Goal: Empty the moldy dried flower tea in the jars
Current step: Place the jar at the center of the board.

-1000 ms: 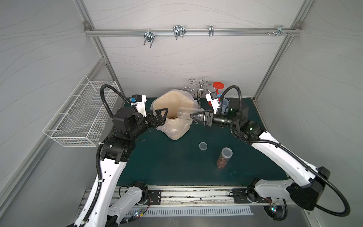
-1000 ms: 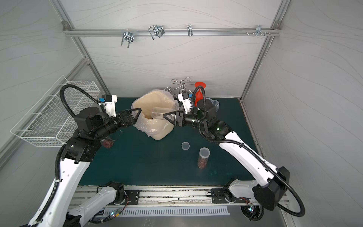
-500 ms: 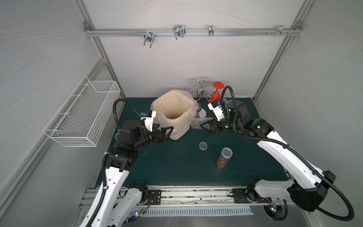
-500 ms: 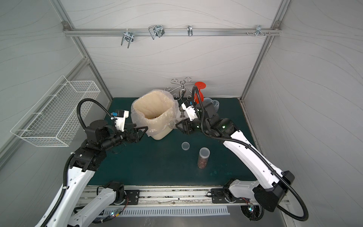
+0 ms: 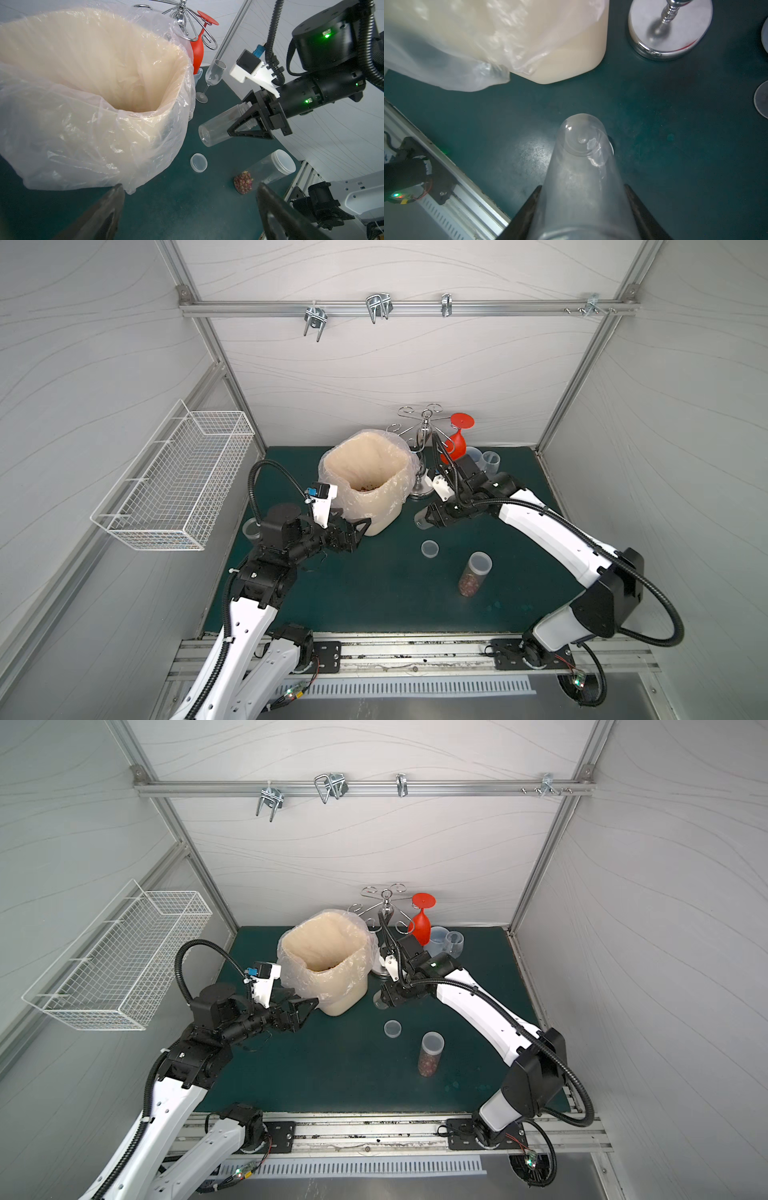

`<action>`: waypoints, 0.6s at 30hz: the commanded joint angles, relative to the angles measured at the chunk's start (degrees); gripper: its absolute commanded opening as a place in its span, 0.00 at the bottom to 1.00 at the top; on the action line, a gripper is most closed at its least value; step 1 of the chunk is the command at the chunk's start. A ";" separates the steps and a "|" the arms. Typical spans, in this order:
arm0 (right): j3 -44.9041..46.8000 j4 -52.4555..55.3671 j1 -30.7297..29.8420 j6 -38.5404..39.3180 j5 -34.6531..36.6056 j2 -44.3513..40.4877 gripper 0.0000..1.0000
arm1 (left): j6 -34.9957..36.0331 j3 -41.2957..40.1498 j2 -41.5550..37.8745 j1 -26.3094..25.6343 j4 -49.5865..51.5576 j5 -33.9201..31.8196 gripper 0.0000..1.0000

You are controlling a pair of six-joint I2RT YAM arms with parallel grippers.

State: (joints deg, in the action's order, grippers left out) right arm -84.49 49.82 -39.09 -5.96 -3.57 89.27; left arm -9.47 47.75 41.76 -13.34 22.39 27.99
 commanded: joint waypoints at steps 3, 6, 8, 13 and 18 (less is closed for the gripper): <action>-2.24 1.26 1.43 2.35 2.37 3.55 0.37 | 0.78 -0.15 -0.87 -0.28 -3.58 0.46 0.99; -3.00 0.86 1.79 3.05 3.60 5.65 0.37 | 0.34 -0.37 -0.88 -0.28 -3.93 0.64 0.99; -3.41 0.62 1.90 3.57 4.32 7.16 0.37 | 0.16 -0.55 -0.97 -0.28 -4.03 0.80 0.99; -4.37 0.54 2.18 4.63 5.87 10.53 0.38 | -0.13 -0.78 -0.99 -0.28 -4.29 0.99 0.99; -4.86 -0.43 2.14 5.18 6.92 13.40 0.38 | -0.21 -0.99 -1.17 -0.28 -4.48 1.50 0.99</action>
State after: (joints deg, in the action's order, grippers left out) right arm -87.90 49.50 -37.19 -2.72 1.98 101.41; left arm -9.67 46.98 41.45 -13.41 20.91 28.16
